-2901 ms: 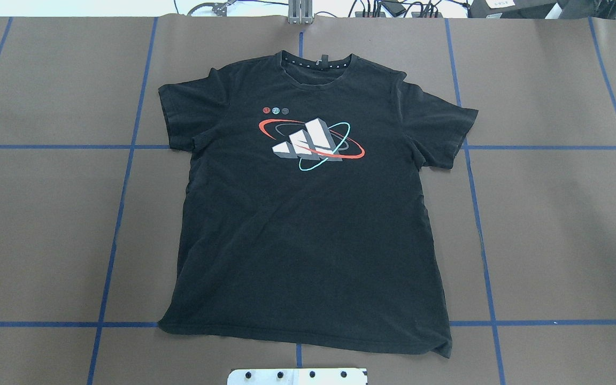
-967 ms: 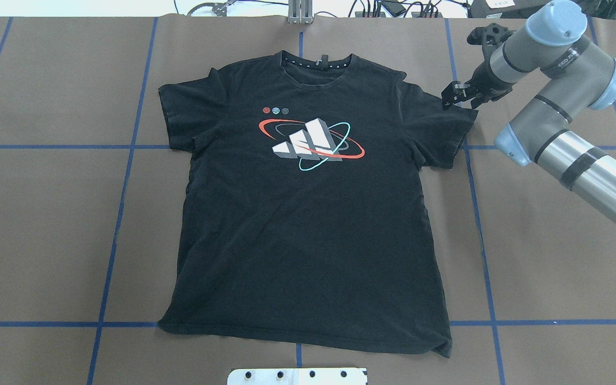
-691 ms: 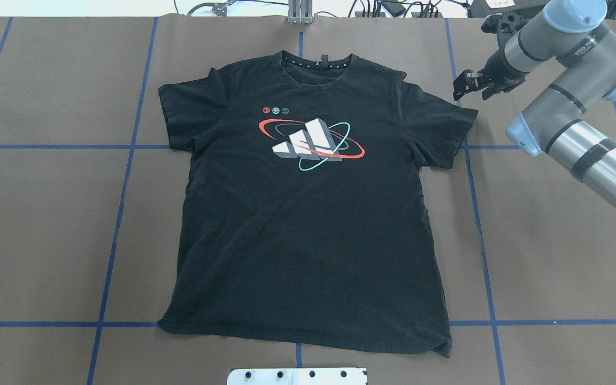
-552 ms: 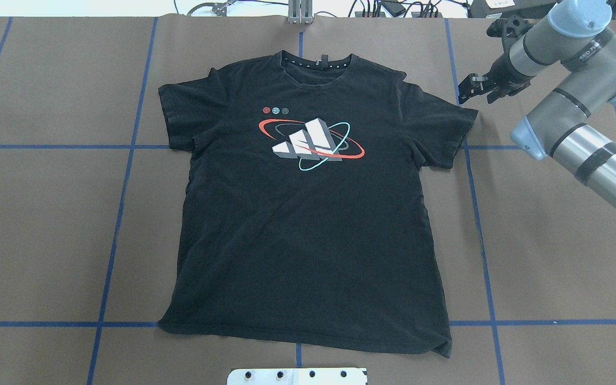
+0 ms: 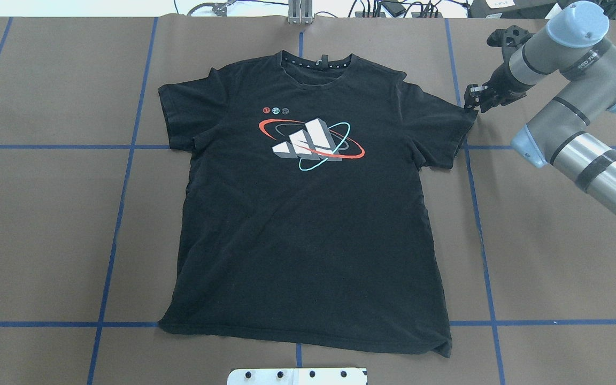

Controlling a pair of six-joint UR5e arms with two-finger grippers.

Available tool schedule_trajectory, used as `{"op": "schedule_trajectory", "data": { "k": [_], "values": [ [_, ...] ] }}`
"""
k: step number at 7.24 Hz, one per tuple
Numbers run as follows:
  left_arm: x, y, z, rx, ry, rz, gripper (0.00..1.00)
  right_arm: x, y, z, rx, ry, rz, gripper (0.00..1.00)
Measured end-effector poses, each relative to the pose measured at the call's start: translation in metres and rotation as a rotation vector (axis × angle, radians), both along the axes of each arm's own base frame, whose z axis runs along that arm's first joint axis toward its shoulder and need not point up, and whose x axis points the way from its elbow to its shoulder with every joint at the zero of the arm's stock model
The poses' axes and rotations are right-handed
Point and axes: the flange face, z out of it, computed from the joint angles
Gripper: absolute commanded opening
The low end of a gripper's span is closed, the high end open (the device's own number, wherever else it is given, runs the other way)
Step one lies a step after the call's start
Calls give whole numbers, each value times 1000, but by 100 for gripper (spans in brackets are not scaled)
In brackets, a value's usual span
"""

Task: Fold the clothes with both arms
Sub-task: 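Move the right gripper to the sleeve nearest it and grasp it, then fold the grasped sleeve inward over the shirt body with the right gripper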

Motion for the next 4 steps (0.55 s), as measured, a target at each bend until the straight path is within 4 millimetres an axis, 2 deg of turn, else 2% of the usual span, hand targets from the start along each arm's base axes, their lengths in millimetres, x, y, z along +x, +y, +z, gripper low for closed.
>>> {"op": "schedule_trajectory", "data": {
  "k": [1,4],
  "values": [
    [0,0,0,0,0,0,100,-2,1,1,2,1,-5,0],
    [0,1,1,0,-1,1,100,-3,3,-1,4,-9,-17,0]
  ]
}}
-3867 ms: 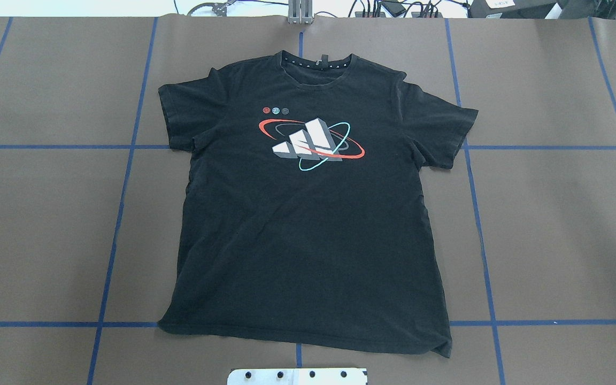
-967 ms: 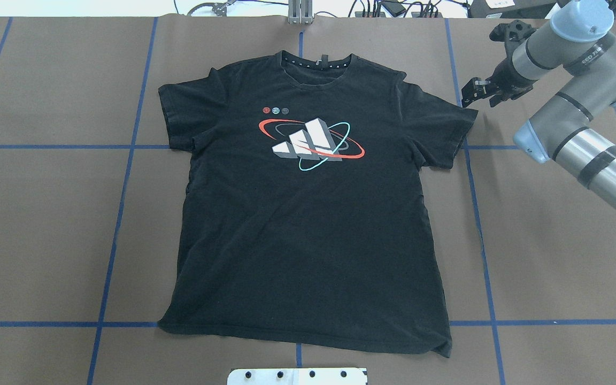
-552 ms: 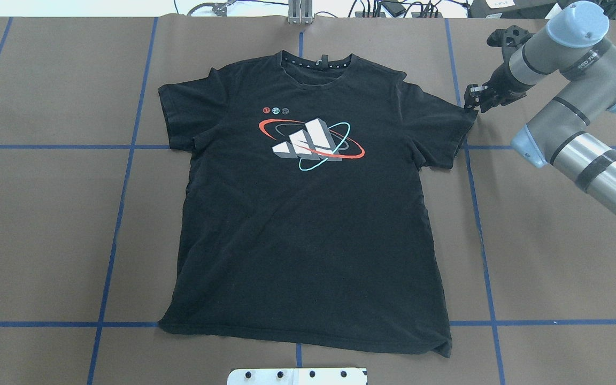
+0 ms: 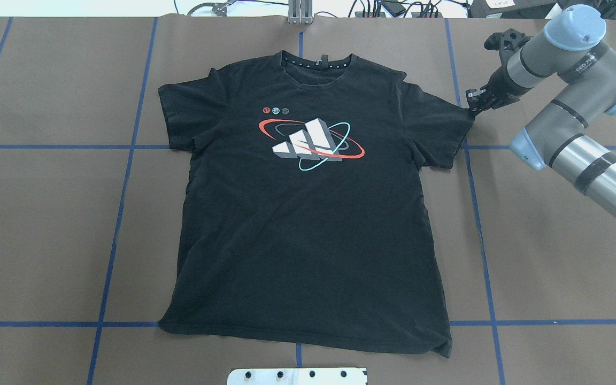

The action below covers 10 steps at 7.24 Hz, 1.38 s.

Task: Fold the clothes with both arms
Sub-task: 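Fold the grasped sleeve inward over the shirt body with the right gripper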

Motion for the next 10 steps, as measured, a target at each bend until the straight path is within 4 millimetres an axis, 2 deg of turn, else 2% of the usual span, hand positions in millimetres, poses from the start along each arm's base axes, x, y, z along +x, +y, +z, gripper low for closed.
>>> {"op": "schedule_trajectory", "data": {
  "k": [1,2,3,4,6,7,9,10],
  "values": [
    [0,0,0,-1,0,0,100,1,0,-7,3,-18,-9,0],
    [0,0,1,-3,0,0,100,1,1,-27,6,-57,-27,0],
    [0,0,2,-4,0,1,100,-6,0,-61,-2,-98,-48,0],
    [1,0,3,-6,0,1,100,-25,-3,-103,-29,-126,-53,0],
    [1,0,3,-8,0,0,100,-84,-5,-181,-126,-162,-18,0],
    [1,-1,4,-10,0,0,100,-111,-7,-205,-157,-156,5,0],
    [1,-1,4,-10,0,0,100,-142,-16,-219,-164,-118,45,0],
    [1,-1,4,-11,0,0,100,-153,-22,-226,-167,-106,54,43]
  ]
}}
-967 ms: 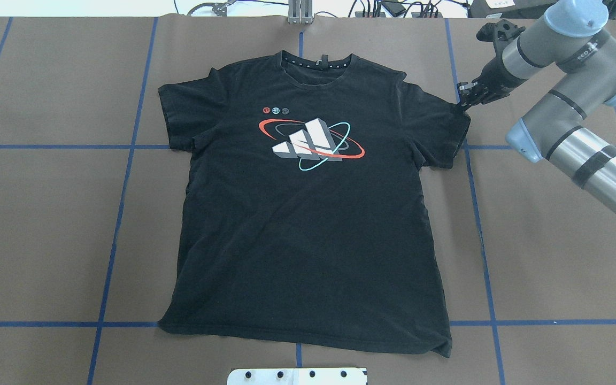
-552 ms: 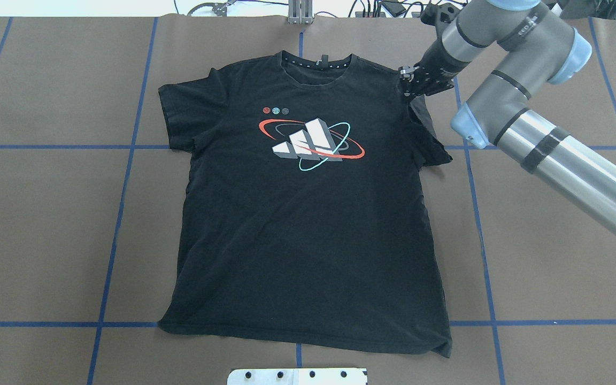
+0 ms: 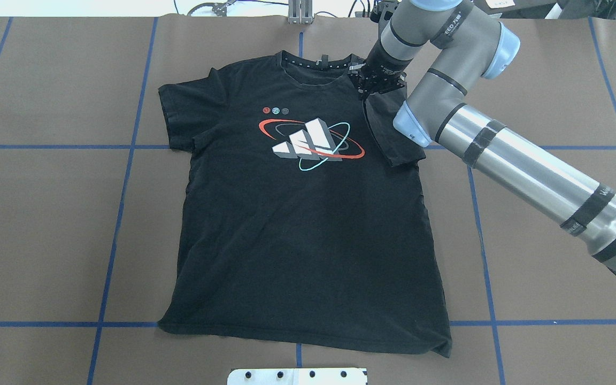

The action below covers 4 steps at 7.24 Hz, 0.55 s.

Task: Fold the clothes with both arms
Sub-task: 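Fold the grasped sleeve inward over the shirt body with the right gripper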

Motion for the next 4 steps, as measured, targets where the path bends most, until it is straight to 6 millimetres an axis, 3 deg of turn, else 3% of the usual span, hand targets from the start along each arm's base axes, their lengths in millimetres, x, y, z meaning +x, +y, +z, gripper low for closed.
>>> {"op": "schedule_trajectory", "data": {
  "k": [1,2,3,4],
  "values": [
    [1,-4,0,-1,1,1,100,-8,-6,-6,-5,9,2,99],
    [4,-23,1,-1,7,7,100,-15,-14,-13,-12,17,4,100],
    [13,-54,2,-7,22,26,100,-18,-20,-20,-17,19,5,100],
    [30,-83,1,-11,38,59,100,-16,-21,-26,-20,7,0,100]
  ]
}}
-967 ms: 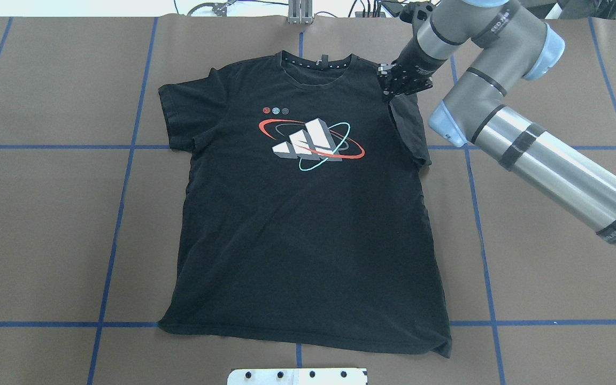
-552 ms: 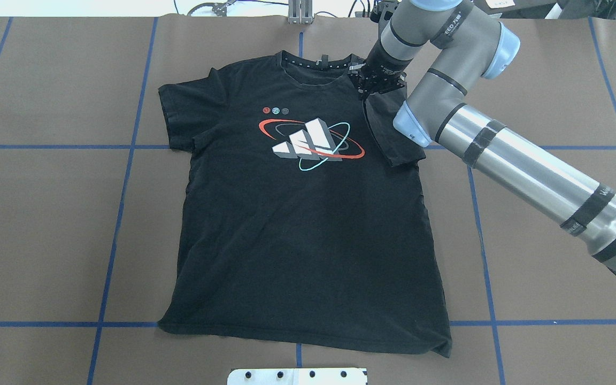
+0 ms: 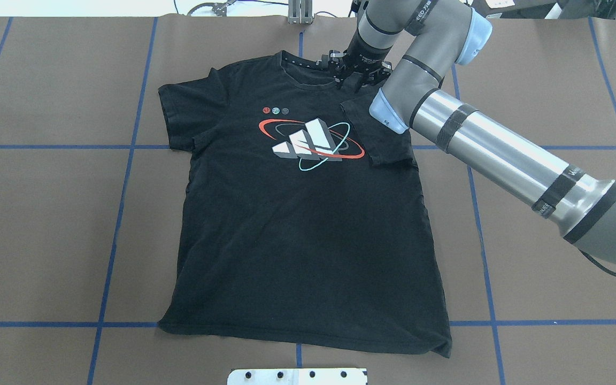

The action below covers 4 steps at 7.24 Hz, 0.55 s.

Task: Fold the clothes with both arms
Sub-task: 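Fold the grasped sleeve inward over the shirt body with the right gripper, then release the sleeve and raise the right gripper while the left arm approaches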

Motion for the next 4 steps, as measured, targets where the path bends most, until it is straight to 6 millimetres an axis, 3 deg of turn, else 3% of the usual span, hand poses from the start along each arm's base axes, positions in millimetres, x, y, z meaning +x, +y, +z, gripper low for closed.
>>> {"op": "schedule_trajectory", "data": {
  "k": [1,2,4],
  "values": [
    [27,-25,-14,-15,22,23,100,11,6,2,-6,-27,-15,100],
    [67,-45,-34,-73,59,30,100,30,25,21,-11,-54,-30,100],
    [171,-88,-73,-150,72,62,98,78,83,67,11,-88,-39,100]
  ]
}}
